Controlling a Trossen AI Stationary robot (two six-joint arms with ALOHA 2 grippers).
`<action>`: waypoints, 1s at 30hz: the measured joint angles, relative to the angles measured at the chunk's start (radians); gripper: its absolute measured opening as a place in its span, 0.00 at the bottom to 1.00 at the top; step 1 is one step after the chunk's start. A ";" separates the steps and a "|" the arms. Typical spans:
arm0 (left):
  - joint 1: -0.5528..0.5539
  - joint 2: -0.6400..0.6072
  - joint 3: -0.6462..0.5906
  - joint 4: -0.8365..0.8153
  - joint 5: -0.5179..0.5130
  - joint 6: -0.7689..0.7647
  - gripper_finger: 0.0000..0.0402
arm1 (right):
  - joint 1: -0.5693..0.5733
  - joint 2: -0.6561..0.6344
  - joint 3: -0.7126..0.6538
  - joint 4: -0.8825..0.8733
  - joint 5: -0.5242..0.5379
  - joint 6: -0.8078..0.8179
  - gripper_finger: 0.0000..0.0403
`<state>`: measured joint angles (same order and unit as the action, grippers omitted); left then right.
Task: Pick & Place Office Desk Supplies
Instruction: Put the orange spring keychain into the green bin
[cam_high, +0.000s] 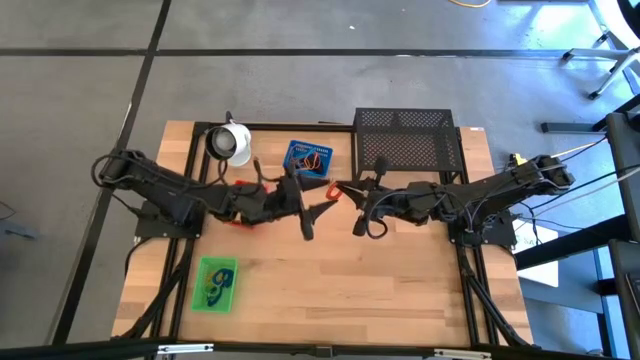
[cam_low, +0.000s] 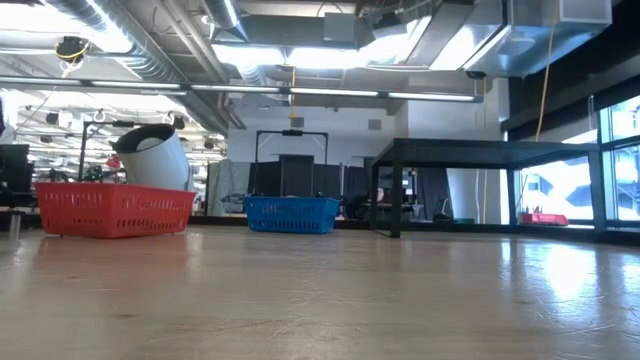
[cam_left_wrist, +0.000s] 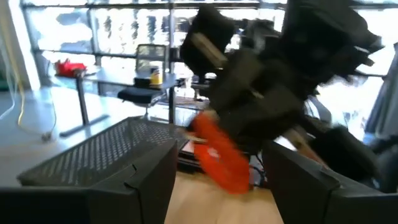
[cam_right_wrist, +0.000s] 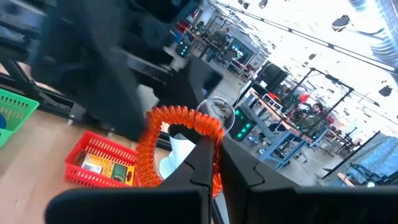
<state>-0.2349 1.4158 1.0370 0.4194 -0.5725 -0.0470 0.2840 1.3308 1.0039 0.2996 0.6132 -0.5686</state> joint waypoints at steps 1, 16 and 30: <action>0.011 0.000 0.000 -0.001 -0.002 -0.028 0.57 | 0.000 0.000 0.000 0.000 0.000 0.000 0.04; 0.056 0.000 0.000 -0.073 0.032 -0.155 0.05 | 0.000 0.000 0.000 0.000 0.000 0.000 0.04; 0.056 0.000 0.000 -0.075 0.040 -0.231 0.05 | -0.011 -0.007 0.000 -0.041 -0.012 0.276 0.22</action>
<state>-0.1787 1.4158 1.0370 0.3443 -0.5323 -0.2783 0.2733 1.3240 1.0042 0.2583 0.6017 -0.2931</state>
